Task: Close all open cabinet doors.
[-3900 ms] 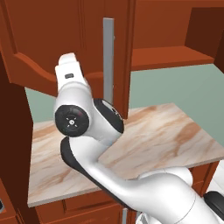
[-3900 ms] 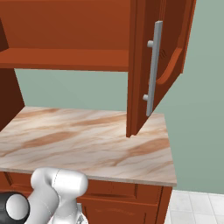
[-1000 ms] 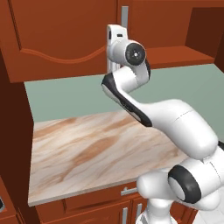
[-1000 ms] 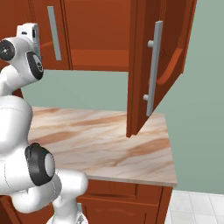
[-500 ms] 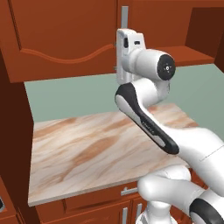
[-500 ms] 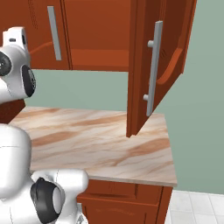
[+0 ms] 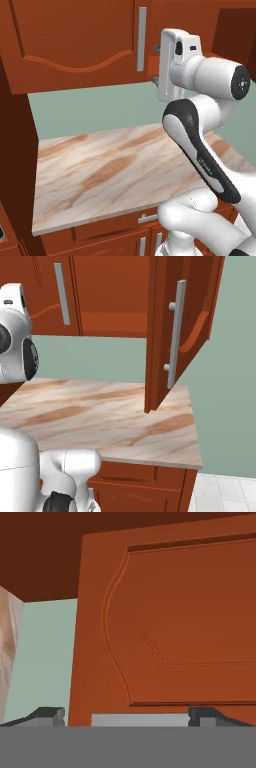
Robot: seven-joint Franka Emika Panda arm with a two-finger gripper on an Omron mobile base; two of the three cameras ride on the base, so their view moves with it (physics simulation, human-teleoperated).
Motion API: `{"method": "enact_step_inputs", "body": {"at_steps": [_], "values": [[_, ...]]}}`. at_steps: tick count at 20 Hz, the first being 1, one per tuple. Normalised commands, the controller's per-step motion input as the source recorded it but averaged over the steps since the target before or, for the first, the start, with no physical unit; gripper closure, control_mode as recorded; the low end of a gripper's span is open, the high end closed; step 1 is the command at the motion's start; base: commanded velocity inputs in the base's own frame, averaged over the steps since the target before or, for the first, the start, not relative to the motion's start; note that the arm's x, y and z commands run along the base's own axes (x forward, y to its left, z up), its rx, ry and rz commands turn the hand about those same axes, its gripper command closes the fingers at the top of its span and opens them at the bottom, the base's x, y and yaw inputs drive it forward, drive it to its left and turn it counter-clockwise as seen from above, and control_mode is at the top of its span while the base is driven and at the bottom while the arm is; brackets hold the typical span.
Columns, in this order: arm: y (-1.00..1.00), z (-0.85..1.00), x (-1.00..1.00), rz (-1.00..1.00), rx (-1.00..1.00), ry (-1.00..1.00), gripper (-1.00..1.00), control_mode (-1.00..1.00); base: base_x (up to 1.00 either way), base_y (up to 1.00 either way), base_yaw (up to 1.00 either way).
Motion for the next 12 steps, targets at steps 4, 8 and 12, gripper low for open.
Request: {"method": "enact_step_inputs", "body": {"at_steps": [4, 8, 12], "values": [[-0.55, 0.32, -0.67, 0.02, 0.0, 0.01, -1.0, -1.0, 0.0, 0.0, 0.0], [-0.53, 0.1, -0.84, 0.01, 0.0, 0.0, -1.0, -1.0, 0.0, 0.0, 0.0], [-0.63, 0.0, -0.9, 0.0, 0.0, 0.0, -1.0, -1.0, 0.0, 0.0, 0.0]]}}
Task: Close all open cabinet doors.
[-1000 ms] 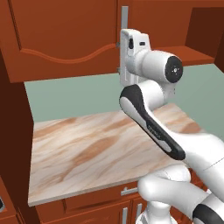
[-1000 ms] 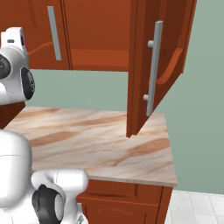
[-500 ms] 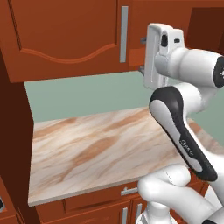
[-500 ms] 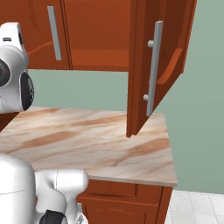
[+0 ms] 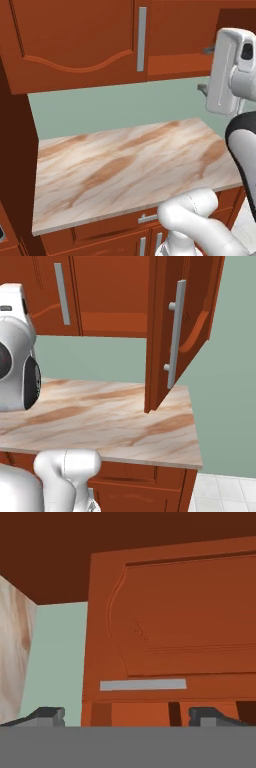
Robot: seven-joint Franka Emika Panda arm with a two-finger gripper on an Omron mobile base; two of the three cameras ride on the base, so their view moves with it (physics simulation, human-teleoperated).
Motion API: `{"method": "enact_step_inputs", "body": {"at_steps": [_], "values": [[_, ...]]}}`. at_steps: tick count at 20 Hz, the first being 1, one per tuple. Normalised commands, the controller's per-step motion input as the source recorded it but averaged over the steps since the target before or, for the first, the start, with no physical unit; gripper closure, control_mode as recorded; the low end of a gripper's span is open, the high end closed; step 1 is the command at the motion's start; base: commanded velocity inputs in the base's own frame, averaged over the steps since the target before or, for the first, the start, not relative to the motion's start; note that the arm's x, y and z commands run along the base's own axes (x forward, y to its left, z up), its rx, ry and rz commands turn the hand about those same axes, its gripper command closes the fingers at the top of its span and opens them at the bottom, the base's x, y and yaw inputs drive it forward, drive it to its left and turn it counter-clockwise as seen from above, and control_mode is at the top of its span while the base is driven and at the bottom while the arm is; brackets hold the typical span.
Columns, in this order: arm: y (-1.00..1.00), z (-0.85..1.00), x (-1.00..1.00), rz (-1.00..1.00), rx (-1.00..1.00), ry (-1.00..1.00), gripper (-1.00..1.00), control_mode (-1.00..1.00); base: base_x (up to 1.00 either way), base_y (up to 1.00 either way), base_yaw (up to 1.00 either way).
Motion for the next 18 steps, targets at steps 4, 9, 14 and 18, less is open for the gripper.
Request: {"method": "enact_step_inputs", "body": {"at_steps": [4, 9, 14, 18], "values": [[-0.8, 0.0, -0.79, 0.0, 0.01, -0.02, -1.0, -1.0, 0.0, 0.0, 0.0], [-0.89, 0.0, -0.68, 0.0, 0.02, -0.04, -1.0, -1.0, 0.0, 0.0, 0.0], [-0.92, 0.0, -0.63, 0.0, 0.04, -0.08, -1.0, -1.0, 0.0, 0.0, 0.0], [-0.94, 0.0, -0.54, 0.0, 0.03, -0.07, -1.0, -1.0, 0.0, 0.0, 0.0]]}}
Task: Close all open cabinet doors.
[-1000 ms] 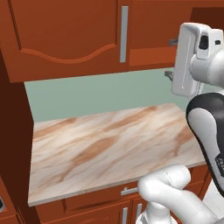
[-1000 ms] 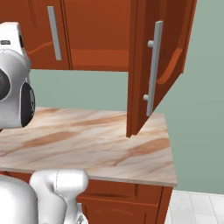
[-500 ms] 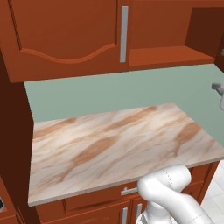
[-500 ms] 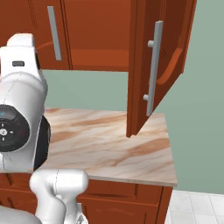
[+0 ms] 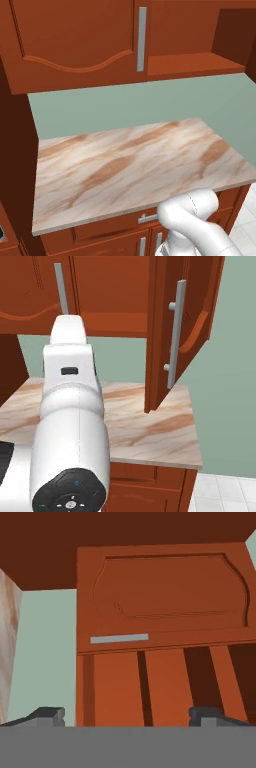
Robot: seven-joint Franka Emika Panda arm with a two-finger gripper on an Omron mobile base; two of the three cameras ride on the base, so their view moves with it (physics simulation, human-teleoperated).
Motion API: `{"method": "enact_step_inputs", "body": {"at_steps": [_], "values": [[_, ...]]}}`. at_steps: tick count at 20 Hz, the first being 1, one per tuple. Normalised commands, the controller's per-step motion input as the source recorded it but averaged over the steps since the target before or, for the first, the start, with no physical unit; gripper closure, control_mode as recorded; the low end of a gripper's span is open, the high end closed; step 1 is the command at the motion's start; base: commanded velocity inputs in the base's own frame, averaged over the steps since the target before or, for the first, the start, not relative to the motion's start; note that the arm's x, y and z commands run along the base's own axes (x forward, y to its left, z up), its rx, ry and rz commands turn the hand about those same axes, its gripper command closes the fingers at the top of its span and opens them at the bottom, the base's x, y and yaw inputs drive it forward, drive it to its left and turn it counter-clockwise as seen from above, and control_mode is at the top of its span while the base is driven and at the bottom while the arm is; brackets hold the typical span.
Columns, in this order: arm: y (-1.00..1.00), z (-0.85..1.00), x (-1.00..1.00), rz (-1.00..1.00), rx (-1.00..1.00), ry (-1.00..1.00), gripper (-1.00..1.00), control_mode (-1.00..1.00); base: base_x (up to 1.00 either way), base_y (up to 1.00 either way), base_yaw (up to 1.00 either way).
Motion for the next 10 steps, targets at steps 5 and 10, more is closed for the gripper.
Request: {"method": "enact_step_inputs", "body": {"at_steps": [5, 10], "values": [[-0.98, -0.02, -0.39, -0.01, 0.01, -0.04, -1.0, -1.0, 0.0, 0.0, 0.0], [-0.95, -0.15, -0.17, 0.0, 0.01, 0.0, -1.0, -1.0, 0.0, 0.0, 0.0]]}}
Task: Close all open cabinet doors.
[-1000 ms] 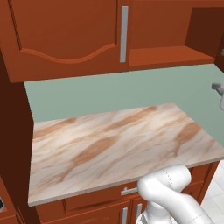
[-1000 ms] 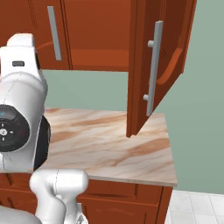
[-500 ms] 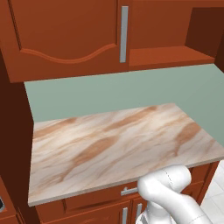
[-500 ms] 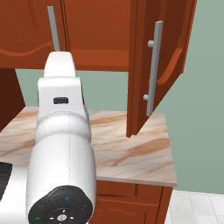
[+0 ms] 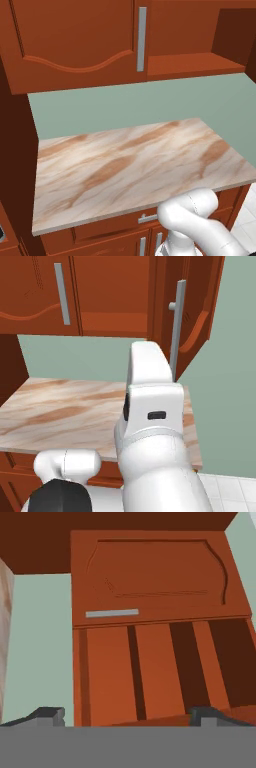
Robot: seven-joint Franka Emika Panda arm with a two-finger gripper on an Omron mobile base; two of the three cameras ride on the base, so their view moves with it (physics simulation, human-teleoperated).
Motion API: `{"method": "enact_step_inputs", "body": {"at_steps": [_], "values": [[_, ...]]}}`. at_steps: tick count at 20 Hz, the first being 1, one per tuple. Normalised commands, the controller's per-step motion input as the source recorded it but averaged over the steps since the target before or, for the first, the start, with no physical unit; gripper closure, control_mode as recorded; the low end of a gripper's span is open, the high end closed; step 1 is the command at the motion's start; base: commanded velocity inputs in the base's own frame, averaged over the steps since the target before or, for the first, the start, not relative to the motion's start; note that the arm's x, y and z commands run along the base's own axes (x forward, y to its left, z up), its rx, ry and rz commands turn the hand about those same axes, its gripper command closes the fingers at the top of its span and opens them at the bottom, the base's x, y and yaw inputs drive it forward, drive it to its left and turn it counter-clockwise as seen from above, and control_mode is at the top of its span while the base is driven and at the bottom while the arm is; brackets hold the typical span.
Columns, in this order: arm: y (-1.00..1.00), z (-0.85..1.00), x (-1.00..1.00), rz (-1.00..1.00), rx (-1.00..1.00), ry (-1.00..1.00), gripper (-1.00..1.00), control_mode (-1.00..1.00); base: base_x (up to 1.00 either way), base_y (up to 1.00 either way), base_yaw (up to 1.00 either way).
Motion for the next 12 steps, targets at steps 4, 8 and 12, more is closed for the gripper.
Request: {"method": "enact_step_inputs", "body": {"at_steps": [4, 8, 12], "values": [[-0.81, -0.36, 0.01, 0.0, 0.01, -0.01, -1.0, -1.0, 0.0, 0.0, 0.0], [-0.66, -0.38, 0.27, 0.0, 0.03, 0.0, -1.0, -1.0, 0.0, 0.0, 0.0], [-0.37, -0.23, 0.62, 0.0, 0.06, 0.0, -1.0, -1.0, 0.0, 0.0, 0.0]]}}
